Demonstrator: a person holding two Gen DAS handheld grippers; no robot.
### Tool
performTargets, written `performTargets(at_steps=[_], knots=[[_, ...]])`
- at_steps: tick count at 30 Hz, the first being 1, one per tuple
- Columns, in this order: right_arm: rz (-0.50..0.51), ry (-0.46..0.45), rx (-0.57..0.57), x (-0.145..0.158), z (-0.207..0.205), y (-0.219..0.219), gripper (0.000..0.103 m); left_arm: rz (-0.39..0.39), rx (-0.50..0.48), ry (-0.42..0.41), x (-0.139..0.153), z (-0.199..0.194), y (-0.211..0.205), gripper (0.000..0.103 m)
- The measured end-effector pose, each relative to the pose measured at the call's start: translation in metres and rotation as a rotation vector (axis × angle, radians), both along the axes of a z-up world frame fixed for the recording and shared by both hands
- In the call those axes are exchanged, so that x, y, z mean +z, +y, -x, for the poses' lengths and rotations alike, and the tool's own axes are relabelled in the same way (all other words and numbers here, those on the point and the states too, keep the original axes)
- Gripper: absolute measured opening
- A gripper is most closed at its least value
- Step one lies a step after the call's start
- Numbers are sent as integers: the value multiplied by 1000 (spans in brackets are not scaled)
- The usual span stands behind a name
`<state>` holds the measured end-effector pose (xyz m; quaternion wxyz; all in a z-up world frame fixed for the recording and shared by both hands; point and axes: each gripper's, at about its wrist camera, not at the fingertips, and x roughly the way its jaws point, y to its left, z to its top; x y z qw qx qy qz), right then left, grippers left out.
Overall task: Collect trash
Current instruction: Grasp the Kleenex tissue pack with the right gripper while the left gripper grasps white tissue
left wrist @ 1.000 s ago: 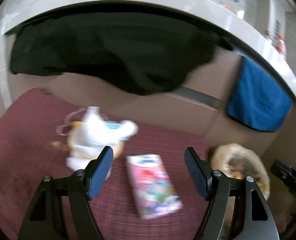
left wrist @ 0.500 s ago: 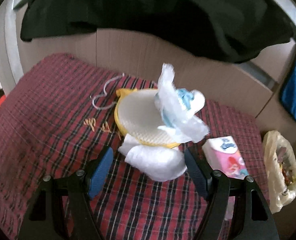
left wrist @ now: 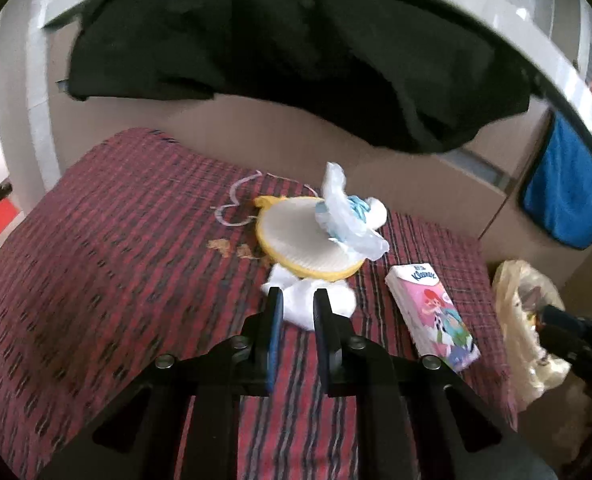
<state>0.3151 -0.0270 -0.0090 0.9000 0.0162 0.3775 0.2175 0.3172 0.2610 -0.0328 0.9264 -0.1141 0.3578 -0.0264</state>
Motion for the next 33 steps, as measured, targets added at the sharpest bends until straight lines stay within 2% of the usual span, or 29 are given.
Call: performTargets(at_steps=[7,8,9,11,12,14,17,20,23,28,33], knots=[[47,56,59,-22,-32,56,52,89,51,-3,4,25,40,19],[53,70,51,-27,-39,62,52,95,53,-5,3,27,42,25],[60,83,45,-31,-45,67,52,106,53,-7,2,29,46,38],[99,110,32,-42,-59,80,51,128,49,-3,0,31,49,56],[121,117,24,-47,-64,85,51,145,48,-5,-2,32,51,60],[135,145,22,-57,-74,93,54,168,31,-8,-4,33,51,61],[154,148,28,-61,-78,97,54,156,-10,-4,-8,29,42,74],[188,128,71,-61,-73,97,49,160,-62,51,-17,15,26,75],[125,100,91,-52,-61,82,43,121,-63,58,-18,4,12,75],[65,46,40,-34,-49,50,43,34,-46,70,-22,-32,-14,75],[14,40,3,-23,-43,22,43,-71,-26,138,-38,-61,-37,71]])
